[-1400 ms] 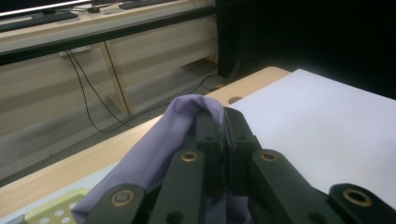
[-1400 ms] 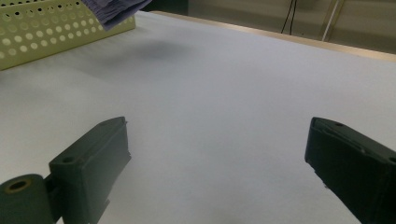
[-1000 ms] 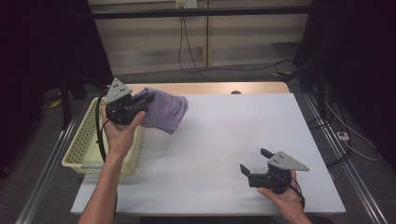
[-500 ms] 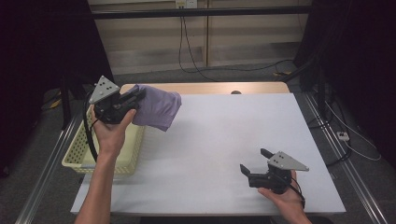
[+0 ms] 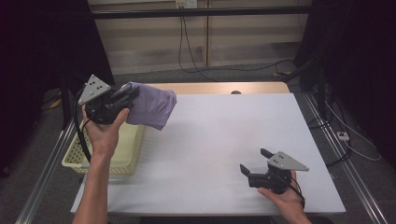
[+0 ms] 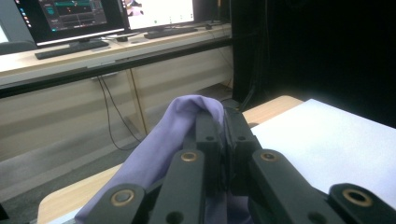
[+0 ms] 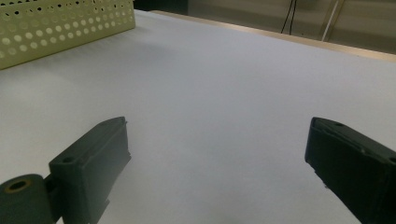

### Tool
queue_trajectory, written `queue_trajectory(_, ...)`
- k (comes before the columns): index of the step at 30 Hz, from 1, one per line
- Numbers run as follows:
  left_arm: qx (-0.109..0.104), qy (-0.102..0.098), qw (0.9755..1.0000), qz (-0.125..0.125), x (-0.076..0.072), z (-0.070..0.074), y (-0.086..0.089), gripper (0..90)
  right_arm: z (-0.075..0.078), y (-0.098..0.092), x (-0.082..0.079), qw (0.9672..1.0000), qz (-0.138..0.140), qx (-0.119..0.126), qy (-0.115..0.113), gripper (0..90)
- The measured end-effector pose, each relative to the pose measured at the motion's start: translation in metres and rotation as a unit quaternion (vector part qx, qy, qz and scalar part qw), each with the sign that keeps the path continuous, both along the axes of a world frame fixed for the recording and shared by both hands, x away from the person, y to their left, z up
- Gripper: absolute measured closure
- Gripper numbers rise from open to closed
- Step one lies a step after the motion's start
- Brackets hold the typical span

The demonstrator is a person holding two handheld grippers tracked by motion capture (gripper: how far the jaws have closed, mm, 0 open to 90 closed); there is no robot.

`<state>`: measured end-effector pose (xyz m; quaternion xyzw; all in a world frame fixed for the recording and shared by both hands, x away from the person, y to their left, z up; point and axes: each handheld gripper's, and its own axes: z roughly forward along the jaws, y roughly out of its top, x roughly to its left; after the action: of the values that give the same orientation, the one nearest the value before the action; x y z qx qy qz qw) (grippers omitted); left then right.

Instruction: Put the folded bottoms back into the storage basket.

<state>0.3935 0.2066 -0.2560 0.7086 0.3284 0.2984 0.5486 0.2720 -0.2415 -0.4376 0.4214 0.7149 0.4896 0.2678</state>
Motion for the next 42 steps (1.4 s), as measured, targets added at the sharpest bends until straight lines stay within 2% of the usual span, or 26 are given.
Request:
queue_trajectory(19, -0.014, -0.010, 0.9998, 0.015, -0.008, 0.011, 0.026, 86.6, 0.000, 0.000, 0.000, 1.0000, 0.000, 0.001, 0.000, 5.9)
queue_trajectory(24, -0.008, -0.006, 0.9999, 0.014, -0.010, 0.013, 0.035, 86.6, 0.000, 0.000, 0.000, 1.0000, 0.001, -0.001, 0.000, 5.9)
queue_trajectory(29, -0.010, -0.001, 0.9997, 0.021, -0.011, 0.014, 0.043, 86.6, 0.000, 0.000, 0.000, 1.0000, 0.000, 0.001, 0.000, 5.9)
queue_trajectory(39, -0.022, -0.003, 0.9992, 0.033, -0.015, 0.018, 0.060, 86.6, 0.000, 0.000, 0.000, 1.0000, 0.000, 0.000, 0.000, 5.9)
queue_trajectory(42, -0.018, 0.001, 0.9994, 0.030, -0.014, 0.018, 0.065, 86.6, 0.000, 0.000, 0.000, 1.0000, 0.000, 0.000, 0.001, 5.9)
